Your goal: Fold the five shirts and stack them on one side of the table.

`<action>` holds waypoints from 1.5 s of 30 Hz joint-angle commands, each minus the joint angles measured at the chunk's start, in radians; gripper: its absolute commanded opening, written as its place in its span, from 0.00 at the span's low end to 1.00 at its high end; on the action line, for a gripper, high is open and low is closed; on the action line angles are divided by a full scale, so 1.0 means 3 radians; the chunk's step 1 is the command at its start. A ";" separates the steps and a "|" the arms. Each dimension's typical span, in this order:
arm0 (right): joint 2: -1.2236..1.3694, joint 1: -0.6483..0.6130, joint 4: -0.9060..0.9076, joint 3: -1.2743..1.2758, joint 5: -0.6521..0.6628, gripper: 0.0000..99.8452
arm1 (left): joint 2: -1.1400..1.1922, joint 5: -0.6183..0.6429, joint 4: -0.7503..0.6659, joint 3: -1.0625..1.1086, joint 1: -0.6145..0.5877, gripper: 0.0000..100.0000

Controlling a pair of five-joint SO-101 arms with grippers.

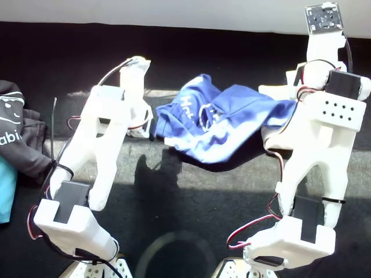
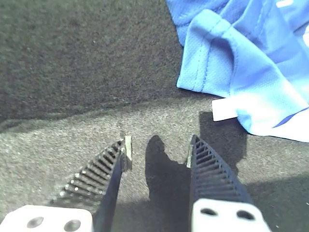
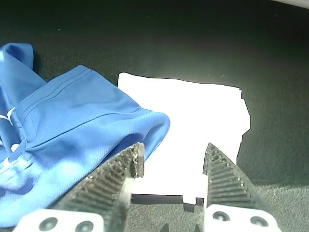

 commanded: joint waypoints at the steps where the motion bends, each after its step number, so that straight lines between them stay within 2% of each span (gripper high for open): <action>1: -0.0059 0.0033 0.0136 -0.0151 0.0026 0.20 | -0.0013 0.0445 -0.0031 -0.0049 0.0161 0.20; 6: -0.0059 0.0028 0.0222 -0.0146 0.0026 0.20 | 0.0095 0.1274 -0.0031 -0.0263 0.0366 0.20; 13: -0.0059 0.0028 0.0473 -0.0151 0.0031 0.20 | 0.0969 0.2158 -0.0128 -0.1010 0.0437 0.20; 16: -0.0059 0.0028 0.0540 -0.0151 0.0041 0.20 | 0.1240 0.2614 0.0118 -0.1481 0.0473 0.20; 19: -0.0059 0.0033 0.0550 -0.0151 0.0041 0.20 | 0.1440 0.2859 0.0378 -0.1915 0.0468 0.20; 27: -0.0059 0.0028 0.0550 -0.0151 0.0046 0.20 | 0.1695 0.2885 0.0639 -0.2580 0.0453 0.20; 31: -0.0059 0.0028 0.0545 -0.0151 0.0046 0.20 | 0.1701 0.2874 0.0532 -0.2585 0.0453 0.20; 38: -0.0059 0.0028 0.0545 -0.0151 0.0046 0.20 | 0.1711 0.2869 0.0660 -0.2560 0.0448 0.19; 45: -0.0059 0.0033 0.0545 -0.0151 0.0046 0.20 | 0.2059 0.2874 0.0670 -0.2488 0.0448 0.12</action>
